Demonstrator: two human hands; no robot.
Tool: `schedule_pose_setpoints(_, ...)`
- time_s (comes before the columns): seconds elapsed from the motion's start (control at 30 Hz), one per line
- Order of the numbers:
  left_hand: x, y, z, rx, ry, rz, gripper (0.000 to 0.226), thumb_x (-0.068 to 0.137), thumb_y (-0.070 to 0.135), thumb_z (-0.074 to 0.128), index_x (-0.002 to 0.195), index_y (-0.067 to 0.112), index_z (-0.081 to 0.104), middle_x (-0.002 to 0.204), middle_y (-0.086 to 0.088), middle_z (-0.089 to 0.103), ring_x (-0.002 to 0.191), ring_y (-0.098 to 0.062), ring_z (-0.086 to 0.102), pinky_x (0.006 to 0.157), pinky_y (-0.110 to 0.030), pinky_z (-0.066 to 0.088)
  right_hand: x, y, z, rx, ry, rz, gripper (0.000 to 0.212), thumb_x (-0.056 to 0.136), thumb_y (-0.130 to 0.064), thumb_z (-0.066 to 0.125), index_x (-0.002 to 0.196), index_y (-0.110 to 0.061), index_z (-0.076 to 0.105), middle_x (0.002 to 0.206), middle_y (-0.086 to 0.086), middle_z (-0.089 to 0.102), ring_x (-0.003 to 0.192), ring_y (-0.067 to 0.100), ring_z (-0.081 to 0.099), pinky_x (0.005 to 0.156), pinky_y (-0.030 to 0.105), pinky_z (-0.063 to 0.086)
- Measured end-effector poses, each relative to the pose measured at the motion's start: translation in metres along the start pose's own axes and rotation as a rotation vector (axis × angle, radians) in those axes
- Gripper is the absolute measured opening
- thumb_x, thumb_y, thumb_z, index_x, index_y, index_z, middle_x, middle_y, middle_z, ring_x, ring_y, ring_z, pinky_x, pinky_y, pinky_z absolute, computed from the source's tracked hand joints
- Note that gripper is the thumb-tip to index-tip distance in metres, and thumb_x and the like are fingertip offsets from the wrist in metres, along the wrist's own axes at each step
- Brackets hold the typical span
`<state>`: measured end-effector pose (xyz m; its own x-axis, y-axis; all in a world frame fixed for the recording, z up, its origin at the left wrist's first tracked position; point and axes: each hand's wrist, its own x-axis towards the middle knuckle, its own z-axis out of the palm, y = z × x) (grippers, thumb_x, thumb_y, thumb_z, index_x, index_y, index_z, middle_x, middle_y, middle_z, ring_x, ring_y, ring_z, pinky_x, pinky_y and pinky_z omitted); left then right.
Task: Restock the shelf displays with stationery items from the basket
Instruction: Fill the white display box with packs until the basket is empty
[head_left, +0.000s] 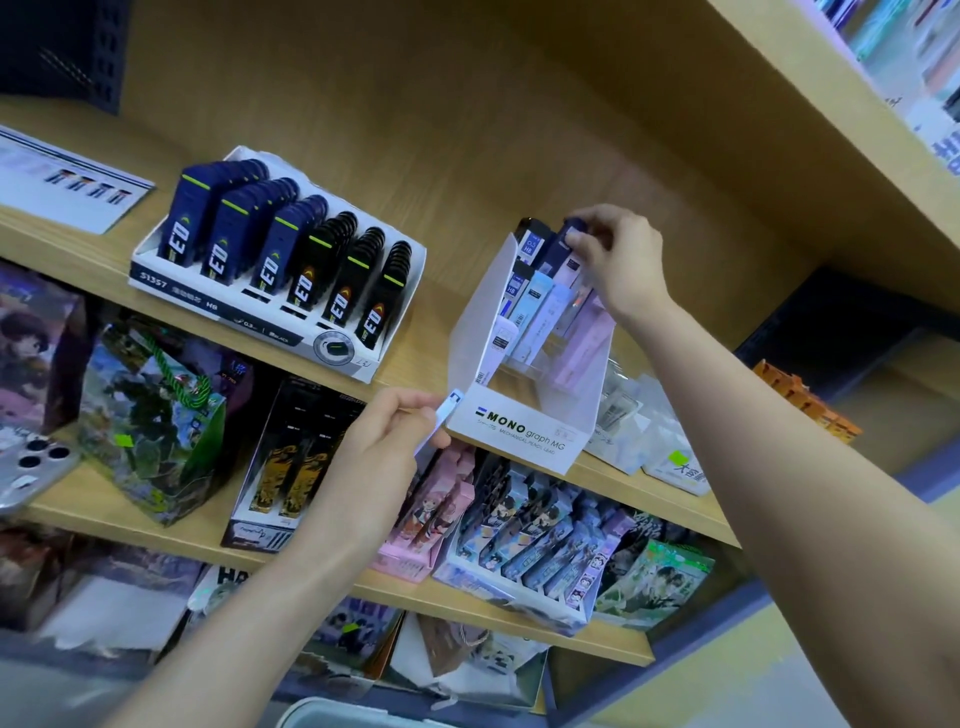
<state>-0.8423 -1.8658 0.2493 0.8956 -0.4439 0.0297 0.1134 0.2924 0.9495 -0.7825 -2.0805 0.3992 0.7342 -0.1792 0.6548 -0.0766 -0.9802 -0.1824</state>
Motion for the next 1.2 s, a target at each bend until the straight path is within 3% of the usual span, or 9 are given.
schedule_pose_setpoints(0.1, 0.0, 0.0, -0.001, -0.027, 0.002, 0.073, 0.01, 0.096, 0.02, 0.048, 0.1, 0.024, 0.056, 0.085, 0.005, 0.058, 0.047, 0.006, 0.046, 0.058, -0.021, 0.041, -0.002, -0.001, 0.002, -0.071, -0.067, -0.08, 0.022, 0.093, -0.012, 0.056, 0.112, -0.01, 0.069, 0.097, 0.003, 0.056, 0.09, 0.018, 0.052, 0.073, 0.011, 0.037)
schedule_pose_setpoints(0.17, 0.001, -0.003, -0.002, 0.011, -0.007, 0.13, 0.011, 0.095, 0.021, 0.051, 0.103, 0.026, 0.056, 0.087, 0.007, 0.059, 0.053, 0.004, 0.046, 0.054, -0.01, 0.038, -0.005, 0.001, 0.005, -0.111, -0.038, -0.083, 0.026, 0.092, -0.016, 0.059, 0.116, -0.01, 0.067, 0.099, 0.002, 0.053, 0.099, 0.023, 0.053, 0.083, 0.029, 0.043)
schedule_pose_setpoints(0.37, -0.002, -0.005, -0.004, 0.085, -0.031, 0.225, 0.021, 0.09, 0.013, 0.06, 0.108, 0.025, 0.06, 0.094, 0.004, 0.065, 0.062, 0.008, 0.054, 0.057, -0.005, 0.04, -0.023, -0.005, 0.01, -0.228, 0.033, -0.087, 0.042, 0.096, -0.016, 0.052, 0.136, -0.005, 0.048, 0.124, 0.011, 0.051, 0.115, 0.023, 0.043, 0.096, 0.036, 0.042)
schedule_pose_setpoints(0.47, -0.003, -0.002, -0.004, 0.091, -0.023, 0.241, 0.023, 0.086, 0.009, 0.065, 0.102, 0.024, 0.063, 0.093, 0.005, 0.066, 0.063, 0.007, 0.056, 0.056, -0.006, 0.042, -0.055, -0.027, 0.004, 0.034, 0.083, -0.027, 0.026, 0.099, -0.02, 0.044, 0.12, -0.011, 0.057, 0.104, -0.003, 0.056, 0.093, 0.012, 0.054, 0.087, 0.032, 0.047)
schedule_pose_setpoints(0.57, -0.004, -0.003, 0.0, 0.099, -0.037, 0.245, 0.022, 0.085, 0.003, 0.065, 0.096, 0.023, 0.066, 0.09, 0.003, 0.065, 0.06, 0.007, 0.056, 0.052, -0.006, 0.041, -0.109, -0.045, -0.004, 0.234, -0.148, 0.056, 0.024, 0.1, -0.027, 0.043, 0.094, -0.015, 0.062, 0.081, -0.006, 0.062, 0.071, 0.015, 0.059, 0.069, 0.032, 0.05)
schedule_pose_setpoints(0.77, -0.003, -0.016, 0.011, 0.143, -0.072, 0.251, 0.018, 0.086, 0.005, 0.062, 0.086, 0.023, 0.064, 0.077, 0.004, 0.06, 0.057, 0.001, 0.052, 0.054, -0.01, 0.041, -0.177, -0.046, -0.015, 0.597, -0.521, 0.268, 0.007, 0.093, -0.014, 0.059, 0.096, -0.02, 0.06, 0.076, 0.003, 0.069, 0.07, 0.022, 0.067, 0.072, 0.038, 0.057)
schedule_pose_setpoints(0.87, -0.011, -0.018, 0.016, 0.216, -0.111, 0.276, 0.008, 0.088, 0.014, 0.062, 0.084, 0.021, 0.06, 0.076, 0.007, 0.062, 0.062, -0.001, 0.055, 0.059, -0.014, 0.044, -0.184, -0.04, -0.023, 0.789, -0.487, 0.357, 0.009, 0.092, -0.005, 0.056, 0.093, -0.013, 0.06, 0.073, -0.002, 0.068, 0.068, 0.011, 0.066, 0.066, 0.021, 0.055)
schedule_pose_setpoints(1.0, -0.009, -0.018, 0.02, 0.467, -0.053, 0.465, 0.017, 0.088, 0.011, 0.061, 0.084, 0.028, 0.058, 0.079, 0.014, 0.057, 0.07, 0.0, 0.052, 0.063, -0.012, 0.041, -0.176, -0.03, -0.043, 0.747, -0.337, 0.33, 0.01, 0.094, -0.005, 0.053, 0.091, -0.011, 0.061, 0.076, 0.0, 0.066, 0.067, 0.005, 0.064, 0.065, 0.016, 0.053)
schedule_pose_setpoints(1.2, 0.015, 0.013, 0.037, 0.926, -0.044, 0.756, 0.033, 0.095, 0.025, 0.047, 0.128, 0.025, 0.048, 0.114, 0.011, 0.042, 0.112, -0.007, 0.036, 0.093, -0.024, 0.028, -0.111, 0.0, -0.061, 0.43, 0.175, 0.199, 0.011, 0.094, -0.009, 0.053, 0.091, -0.017, 0.06, 0.075, -0.007, 0.064, 0.065, 0.007, 0.063, 0.065, 0.018, 0.051)
